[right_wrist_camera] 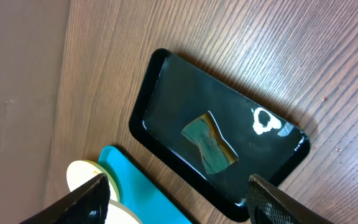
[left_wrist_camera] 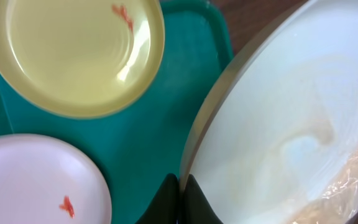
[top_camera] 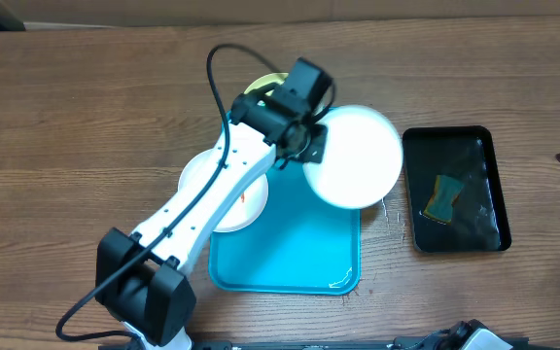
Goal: Clean dirty plates on tray and stack at the side
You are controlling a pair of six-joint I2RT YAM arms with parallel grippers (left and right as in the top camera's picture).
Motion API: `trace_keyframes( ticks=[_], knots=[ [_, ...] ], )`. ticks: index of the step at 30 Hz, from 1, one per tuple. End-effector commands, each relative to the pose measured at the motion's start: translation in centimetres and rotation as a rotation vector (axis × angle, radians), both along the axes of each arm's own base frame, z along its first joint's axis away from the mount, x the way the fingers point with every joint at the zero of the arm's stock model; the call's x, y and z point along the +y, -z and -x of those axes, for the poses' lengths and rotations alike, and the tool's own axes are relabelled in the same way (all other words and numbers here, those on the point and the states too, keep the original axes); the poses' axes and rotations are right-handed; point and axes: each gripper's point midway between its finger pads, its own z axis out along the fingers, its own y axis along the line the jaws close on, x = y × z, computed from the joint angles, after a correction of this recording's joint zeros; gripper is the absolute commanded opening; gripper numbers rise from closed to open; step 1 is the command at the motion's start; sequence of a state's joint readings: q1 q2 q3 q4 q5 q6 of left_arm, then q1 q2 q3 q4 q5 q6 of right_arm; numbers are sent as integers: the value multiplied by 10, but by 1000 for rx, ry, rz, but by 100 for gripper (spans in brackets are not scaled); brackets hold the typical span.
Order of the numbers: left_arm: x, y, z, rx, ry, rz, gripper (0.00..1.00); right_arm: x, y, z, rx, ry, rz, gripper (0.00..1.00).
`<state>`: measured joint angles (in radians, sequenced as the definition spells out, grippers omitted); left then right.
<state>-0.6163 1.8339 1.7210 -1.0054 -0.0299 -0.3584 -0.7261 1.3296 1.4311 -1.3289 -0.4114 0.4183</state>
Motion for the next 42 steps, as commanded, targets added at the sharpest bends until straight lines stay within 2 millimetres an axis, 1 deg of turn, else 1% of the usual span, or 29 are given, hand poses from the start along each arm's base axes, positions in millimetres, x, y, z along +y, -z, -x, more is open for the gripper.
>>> trace_keyframes(
  ticks=[1, 4, 5, 8, 10, 12, 15, 18, 19, 21, 27, 28, 30, 33, 36, 42],
  knots=[
    [-10, -37, -22, -215, -18, -79, 4, 0, -8, -1, -23, -1, 15, 72],
    [-32, -51, -28, -316, -11, -58, 4, 0, -8, 0, -20, -1, 12, 72],
    [-43, -56, -29, -344, -2, -38, 4, 1, -7, 0, -19, -1, 11, 72],
    [-68, -59, -29, -387, 23, 2, 4, 1, -7, 1, -16, -1, 9, 72],
    [-87, -55, -29, -410, 42, 24, 4, 1, -7, 1, -12, 0, 10, 72],
    [-106, -45, -28, -428, 62, 25, 4, 1, -6, 2, -10, 0, 8, 71],
    [-121, -28, -28, -463, 57, -26, 4, 2, -6, 2, -8, 0, 5, 71],
    [-135, -18, -29, -533, 94, -101, 4, 2, -6, 3, -7, 0, 5, 71],
    [-139, -17, -29, -559, 102, -125, 4, 2, -6, 3, -7, 0, 5, 71],
    [-146, -22, -27, -624, 125, -176, 4, 2, -6, 3, -7, 0, 4, 71],
    [-164, -61, -14, -852, 187, -356, 4, 2, -6, 2, -7, 1, 5, 71],
    [-171, -70, -9, -896, 216, -389, 4, 2, -6, 2, -7, 0, 4, 71],
    [-176, -79, -5, -937, 239, -427, 4, 2, -6, 2, -7, 0, 4, 71],
    [-180, -87, -3, -978, 268, -476, 4, 2, -6, 3, -7, 0, 4, 71],
    [-177, -96, -3, -1010, 265, -529, 4, 2, -6, 3, -7, 0, 4, 71],
    [-174, -105, -3, -1038, 248, -580, 4, 2, -6, 2, -7, 0, 4, 71]
  ],
)
